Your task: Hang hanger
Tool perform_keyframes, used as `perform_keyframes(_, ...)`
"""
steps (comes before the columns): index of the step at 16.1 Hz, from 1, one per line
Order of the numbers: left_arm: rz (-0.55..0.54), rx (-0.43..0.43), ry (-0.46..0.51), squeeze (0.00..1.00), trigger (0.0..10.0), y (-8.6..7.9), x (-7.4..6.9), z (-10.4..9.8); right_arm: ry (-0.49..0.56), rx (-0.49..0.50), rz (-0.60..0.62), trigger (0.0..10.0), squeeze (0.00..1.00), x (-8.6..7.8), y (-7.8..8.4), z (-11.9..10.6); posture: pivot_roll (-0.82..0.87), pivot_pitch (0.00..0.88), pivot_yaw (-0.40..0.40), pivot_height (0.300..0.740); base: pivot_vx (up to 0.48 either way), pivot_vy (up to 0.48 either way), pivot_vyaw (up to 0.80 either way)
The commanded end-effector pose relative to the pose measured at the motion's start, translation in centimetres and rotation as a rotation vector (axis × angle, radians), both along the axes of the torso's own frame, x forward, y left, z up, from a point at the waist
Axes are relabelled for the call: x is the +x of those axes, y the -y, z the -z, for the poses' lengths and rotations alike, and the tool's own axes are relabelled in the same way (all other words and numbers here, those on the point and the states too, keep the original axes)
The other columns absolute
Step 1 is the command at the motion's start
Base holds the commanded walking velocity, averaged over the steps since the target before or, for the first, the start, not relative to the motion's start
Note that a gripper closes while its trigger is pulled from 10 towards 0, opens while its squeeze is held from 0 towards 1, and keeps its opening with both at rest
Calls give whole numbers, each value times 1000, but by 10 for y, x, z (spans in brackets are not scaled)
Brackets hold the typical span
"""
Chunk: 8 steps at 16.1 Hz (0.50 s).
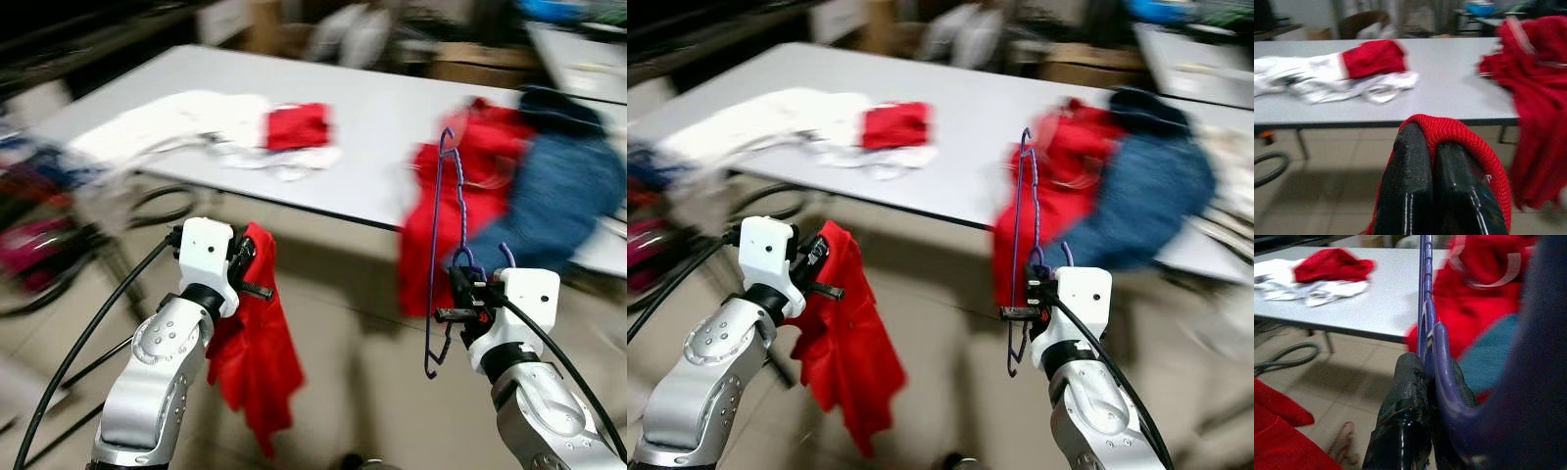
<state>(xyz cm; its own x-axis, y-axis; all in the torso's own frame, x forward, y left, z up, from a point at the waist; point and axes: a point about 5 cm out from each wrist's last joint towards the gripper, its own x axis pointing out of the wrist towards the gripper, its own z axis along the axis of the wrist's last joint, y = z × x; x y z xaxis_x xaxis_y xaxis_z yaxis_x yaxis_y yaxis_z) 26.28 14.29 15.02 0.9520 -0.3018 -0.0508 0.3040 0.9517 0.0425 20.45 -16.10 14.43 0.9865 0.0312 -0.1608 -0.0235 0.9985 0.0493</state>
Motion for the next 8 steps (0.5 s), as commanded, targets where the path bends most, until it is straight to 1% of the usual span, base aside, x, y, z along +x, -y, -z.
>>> perform_keyframes(1, 1, 2, 33, 0, 10000, 0, 1, -6, 4, -19, 4, 10000, 0, -1, 1, -2, -25, 0, 13, 740, 0, 0, -800)
perform_keyframes(6, 4, -2, 66, 0, 10000, 1, 1, -9, 2, -32, -7, 10000, 0, 0, 0, -3, -26, 0, 7, 740, 0, 0, -800)
perform_keyframes(8, 28, -9, 82, 0, 10000, 3, 2, -13, 6, -36, -6, 10000, 0, 0, 0, -4, -27, 0, 9, 740, 0, 0, -800)
